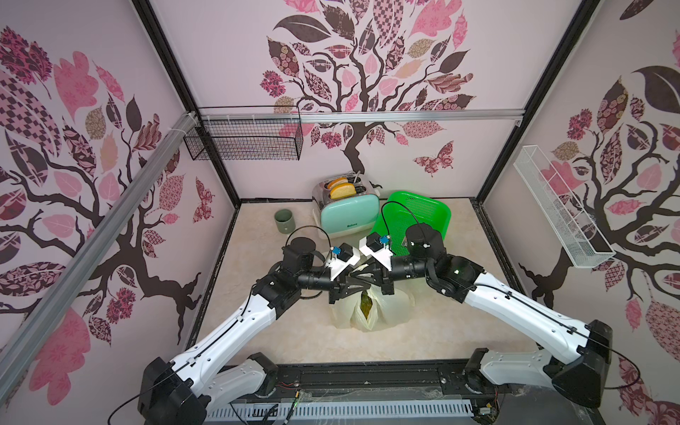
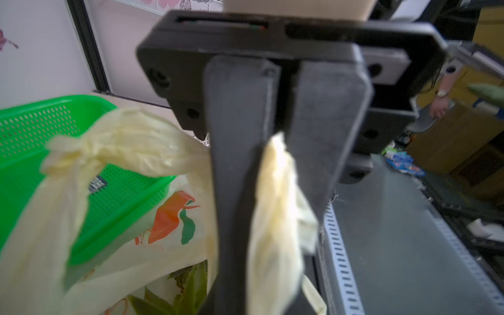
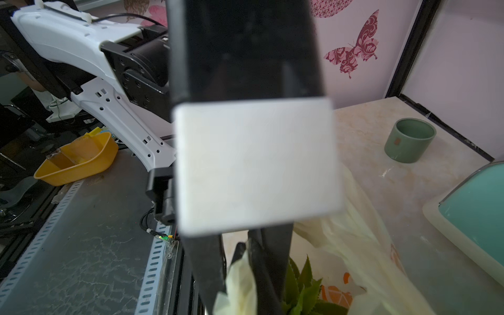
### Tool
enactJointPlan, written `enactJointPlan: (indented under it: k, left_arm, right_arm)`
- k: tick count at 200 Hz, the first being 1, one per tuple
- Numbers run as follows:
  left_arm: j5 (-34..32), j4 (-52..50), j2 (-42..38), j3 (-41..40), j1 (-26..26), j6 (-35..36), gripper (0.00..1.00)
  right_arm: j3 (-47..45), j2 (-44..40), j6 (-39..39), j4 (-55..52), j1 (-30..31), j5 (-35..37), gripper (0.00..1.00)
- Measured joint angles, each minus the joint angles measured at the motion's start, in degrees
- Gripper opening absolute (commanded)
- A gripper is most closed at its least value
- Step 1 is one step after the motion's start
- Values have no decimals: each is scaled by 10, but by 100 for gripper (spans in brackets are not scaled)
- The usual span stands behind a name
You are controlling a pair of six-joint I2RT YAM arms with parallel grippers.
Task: Place the pineapple into a plastic bag & tie a knot
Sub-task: Cross the plastic bag at the center of the board.
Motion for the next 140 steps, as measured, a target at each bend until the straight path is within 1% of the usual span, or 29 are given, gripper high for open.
enactJointPlan:
  k: [6, 15, 35, 39, 49, 57, 65, 77, 106, 129, 140]
  left_arm:
    - [4, -3, 0, 0, -1, 2, 0]
    - [5, -3, 0, 0, -2, 2, 0]
    - [-2, -13, 0, 0, -4, 9, 0]
    - [0, -20, -1, -2, -2, 8, 0]
    - [-6, -19, 0, -3, -8, 11, 0]
    - [-8, -17, 0, -3, -12, 13, 0]
    - [-11, -15, 0, -3, -14, 17, 0]
    - [-15, -12, 0, -3, -14, 21, 0]
    - [-18, -7, 0, -3, -14, 25, 0]
    - [-19, -6, 0, -3, -14, 31, 0]
    - [-19, -6, 0, -3, -14, 34, 0]
  right_arm:
    - [0, -1, -1, -2, 0, -5, 0]
    - [0, -2, -1, -4, 0, -5, 8]
    - [0, -6, 2, -9, -1, -3, 35]
    - [2, -10, 10, -6, -2, 12, 40]
    - [6, -14, 10, -9, -9, 21, 53]
    - [11, -18, 16, -17, -9, 28, 60]
    - [16, -24, 26, -28, -7, 35, 66]
    - [24, -37, 33, -48, -4, 45, 69]
    - [50, -97, 71, -94, -4, 80, 72]
    - [76, -135, 114, -130, -4, 148, 68]
    - [106, -129, 137, -163, -4, 187, 69]
